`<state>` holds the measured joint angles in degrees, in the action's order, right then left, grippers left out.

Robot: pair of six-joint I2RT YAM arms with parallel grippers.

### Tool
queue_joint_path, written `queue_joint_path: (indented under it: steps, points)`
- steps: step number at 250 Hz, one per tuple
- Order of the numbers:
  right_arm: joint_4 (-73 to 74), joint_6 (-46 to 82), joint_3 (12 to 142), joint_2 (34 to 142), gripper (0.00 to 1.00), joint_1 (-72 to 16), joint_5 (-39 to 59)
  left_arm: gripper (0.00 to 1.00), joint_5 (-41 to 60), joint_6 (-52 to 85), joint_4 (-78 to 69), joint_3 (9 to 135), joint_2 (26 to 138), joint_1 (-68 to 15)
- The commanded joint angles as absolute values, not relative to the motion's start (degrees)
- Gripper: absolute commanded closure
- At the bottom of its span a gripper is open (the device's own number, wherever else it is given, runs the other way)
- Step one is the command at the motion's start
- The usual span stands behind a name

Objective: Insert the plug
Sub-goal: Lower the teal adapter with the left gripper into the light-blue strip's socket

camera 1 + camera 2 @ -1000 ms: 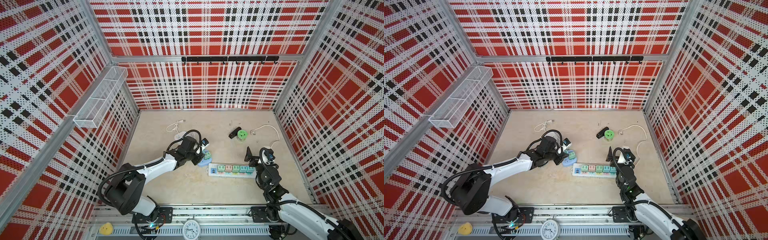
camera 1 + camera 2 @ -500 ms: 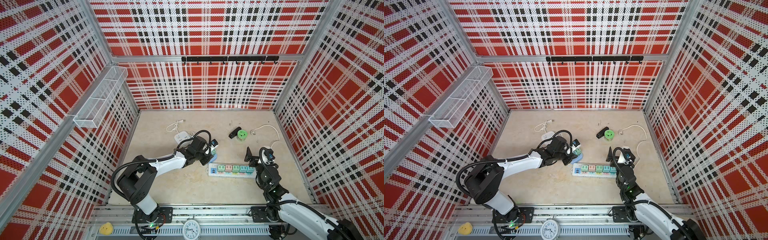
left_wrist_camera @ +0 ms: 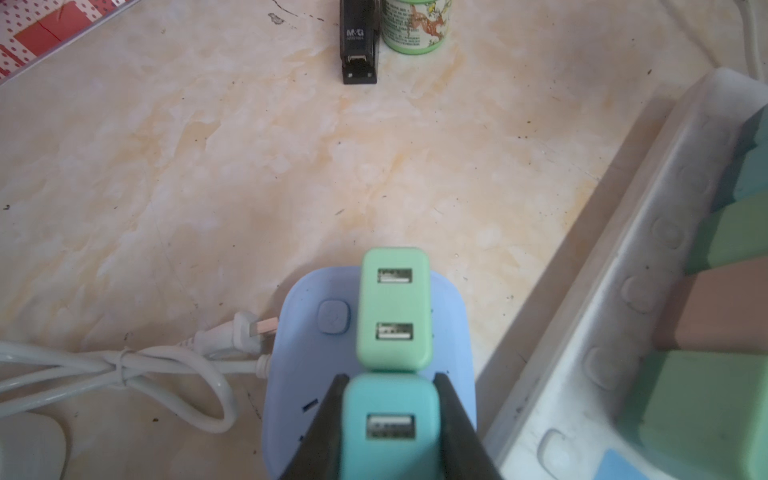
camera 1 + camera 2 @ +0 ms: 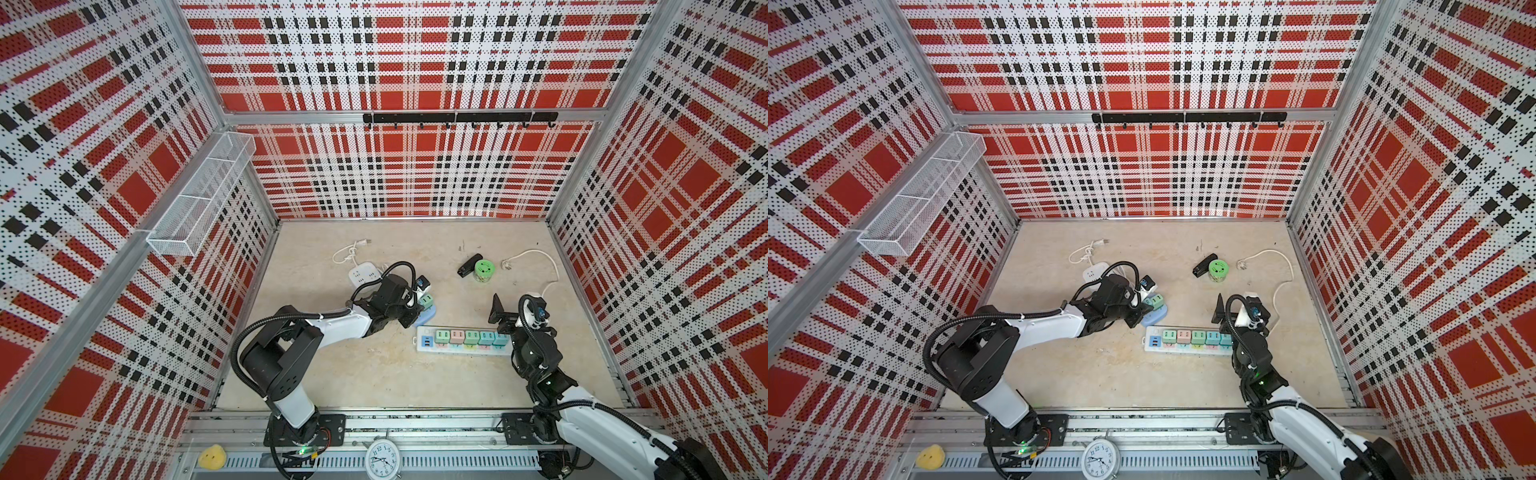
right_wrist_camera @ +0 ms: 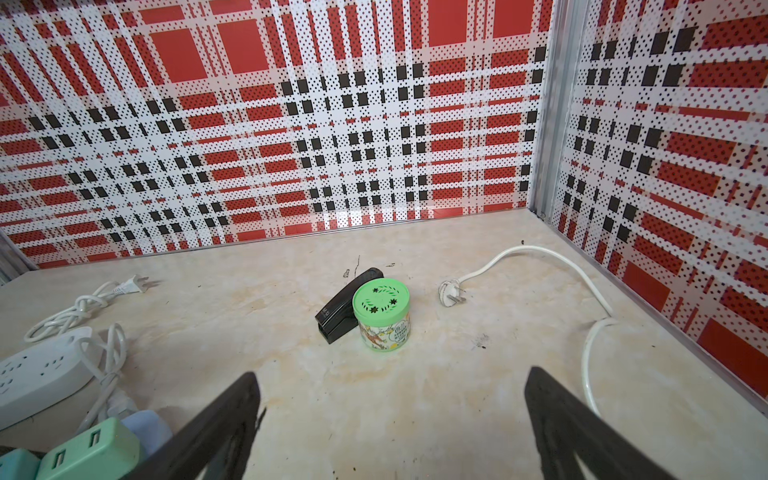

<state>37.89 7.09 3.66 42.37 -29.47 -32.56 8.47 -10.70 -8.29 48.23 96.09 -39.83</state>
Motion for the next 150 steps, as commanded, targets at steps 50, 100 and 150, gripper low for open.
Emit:
queue_joint_path:
  steps: [50, 100, 150]
  points:
    - [39.38, 7.46, 3.69, 42.54, 0.00, -29.05, -32.34, 1.00, 9.28, -11.93, -11.95, 45.81, 97.30, -40.93]
    - [39.16, 7.56, 3.57, 42.27, 0.00, -29.08, -32.18, 1.00, 8.09, -10.04, -12.52, 45.03, 98.37, -41.33]
    - [39.02, 7.54, 3.67, 42.28, 0.00, -29.05, -32.22, 1.00, 8.42, -6.93, -17.09, 42.95, 100.78, -41.32]
